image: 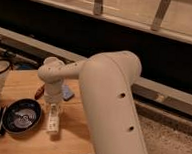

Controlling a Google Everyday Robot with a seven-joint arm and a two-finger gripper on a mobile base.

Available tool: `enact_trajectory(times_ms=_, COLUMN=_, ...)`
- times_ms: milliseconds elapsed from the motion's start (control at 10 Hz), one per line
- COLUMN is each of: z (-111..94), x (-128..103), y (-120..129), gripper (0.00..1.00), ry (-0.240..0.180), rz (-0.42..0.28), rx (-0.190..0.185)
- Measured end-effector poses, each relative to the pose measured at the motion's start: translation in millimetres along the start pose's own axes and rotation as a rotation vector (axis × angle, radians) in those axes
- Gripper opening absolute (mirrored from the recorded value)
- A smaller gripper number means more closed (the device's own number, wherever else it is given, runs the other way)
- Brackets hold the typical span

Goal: Place the bottle in the ceramic bowl

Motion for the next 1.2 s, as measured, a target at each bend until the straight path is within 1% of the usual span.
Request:
enact_trajectory(times_ms=100, z=-3.6, x=0.7, y=0.8, gripper=0.01, ry=-0.004, rz=-0.005, rx=-0.004)
enact_trajectory(times_ms=200, z=-4.4, x=-0.1, y=2.4, gripper=0.0, ry=-0.015, rz=-0.016, rx=-0.015)
enact_trajectory(times_ms=400, z=-3.5, x=-1.8, y=5.4, gripper=0.0, ry=-0.023, rz=-0.031, rx=-0.018)
enact_trajectory(times_ms=500, z=-7.9, x=-1.5, y=9.2, gripper=0.0, ry=-0.026, rz=-0.04, rx=-0.017)
enact_trajectory(times_ms=700, z=-26.8, x=2.5, y=19.3, gripper=0.0, ry=-0.032, rz=-0.069, rx=-0.012)
enact_trajectory(times_ms=900, z=-33.8, x=2.7, y=27.3, gripper=0.0, ry=-0.038, rz=-0.094, rx=-0.01)
enact_trajectory(times_ms=1100, z=-39.2, x=3.6, y=46.8, gripper=0.0, ry=-0.03, rz=-0.125, rx=-0.005)
enact_trajectory(times_ms=1200, z=-41.4, x=5.4, y=60.9, gripper=0.0, ry=-0.022, rz=-0.152, rx=0.001)
